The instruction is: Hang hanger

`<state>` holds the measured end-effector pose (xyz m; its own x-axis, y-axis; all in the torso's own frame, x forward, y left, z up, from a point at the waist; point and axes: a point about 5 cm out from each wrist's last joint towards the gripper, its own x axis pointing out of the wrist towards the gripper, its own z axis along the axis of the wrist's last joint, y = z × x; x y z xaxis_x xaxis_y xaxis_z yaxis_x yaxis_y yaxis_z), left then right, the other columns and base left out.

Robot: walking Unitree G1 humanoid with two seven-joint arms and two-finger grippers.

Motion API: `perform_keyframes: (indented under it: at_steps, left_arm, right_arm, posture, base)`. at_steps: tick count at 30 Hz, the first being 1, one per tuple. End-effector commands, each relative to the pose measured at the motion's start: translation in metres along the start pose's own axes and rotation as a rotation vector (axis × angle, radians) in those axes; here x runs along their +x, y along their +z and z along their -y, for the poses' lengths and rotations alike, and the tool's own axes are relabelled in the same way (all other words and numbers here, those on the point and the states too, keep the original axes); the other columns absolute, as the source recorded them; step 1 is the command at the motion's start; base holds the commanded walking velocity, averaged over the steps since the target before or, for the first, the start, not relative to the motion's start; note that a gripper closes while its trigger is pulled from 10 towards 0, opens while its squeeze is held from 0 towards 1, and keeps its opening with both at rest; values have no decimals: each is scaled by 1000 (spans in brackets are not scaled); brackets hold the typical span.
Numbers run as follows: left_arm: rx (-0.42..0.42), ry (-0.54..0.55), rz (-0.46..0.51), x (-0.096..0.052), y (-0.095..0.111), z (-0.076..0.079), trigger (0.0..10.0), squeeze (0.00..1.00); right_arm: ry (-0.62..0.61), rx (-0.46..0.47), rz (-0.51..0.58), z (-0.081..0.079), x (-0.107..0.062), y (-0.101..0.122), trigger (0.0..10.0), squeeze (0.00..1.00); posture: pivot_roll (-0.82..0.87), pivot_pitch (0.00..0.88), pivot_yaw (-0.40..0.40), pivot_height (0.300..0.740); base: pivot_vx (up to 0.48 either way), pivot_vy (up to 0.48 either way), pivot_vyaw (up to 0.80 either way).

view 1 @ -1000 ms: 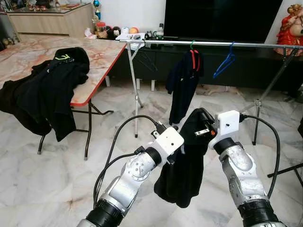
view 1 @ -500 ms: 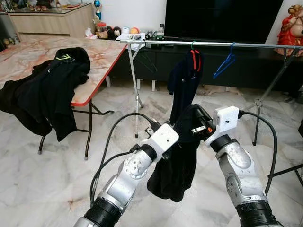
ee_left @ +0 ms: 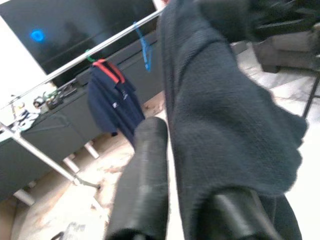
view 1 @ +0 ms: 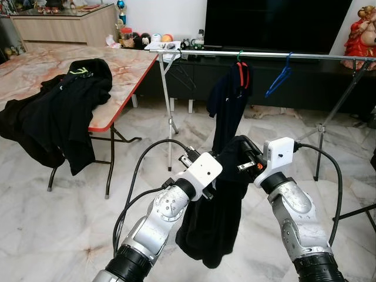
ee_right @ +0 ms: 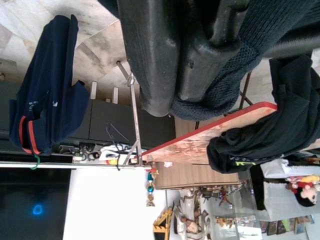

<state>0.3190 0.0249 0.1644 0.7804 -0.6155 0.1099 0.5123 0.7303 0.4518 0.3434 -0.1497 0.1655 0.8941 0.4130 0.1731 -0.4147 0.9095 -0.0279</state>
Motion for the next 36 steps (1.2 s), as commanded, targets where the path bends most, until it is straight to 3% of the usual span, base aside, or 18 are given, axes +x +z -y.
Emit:
perform_keyframes:
  at_steps: [1,20,21,22,23,33,36]
  left_arm:
    - [-11,-18,28,0,5,3,0,0]
    - [-15,-5,14,-1,2,0,0,0]
    - [-35,2,3,-1,1,-1,0,0]
    - [-35,2,3,-1,1,-1,0,0]
    - [-37,3,0,-1,1,-1,0,0]
    - [-68,28,-35,1,-3,-5,0,0]
    - [-100,60,-59,2,-5,-10,0,0]
  right_arm:
    - [5,-14,43,-1,4,12,0,0]
    - [-27,-39,1,3,-2,0,0,0]
    - [-16,-48,-36,2,-7,-9,10000,647]
    - [-16,-48,-36,2,-7,-9,10000,647]
    - [-11,-49,-41,2,-8,-10,10000,1000]
    - [89,-101,-118,-5,-19,-27,10000,1000]
    - [212,-166,-149,-12,-34,-36,10000,1000]
  posture:
    - [53,9,-35,740]
    - [56,5,-32,740]
    - [58,2,-30,740]
    - [58,2,-30,740]
    - [58,2,-30,740]
    - [58,0,-27,740]
    - [54,5,-25,740]
  base:
    - [0,0,0]
    - [0,0,0]
    - [0,0,0]
    - [0,0,0]
    - [0,0,0]
    - [0,0,0]
    - [0,0,0]
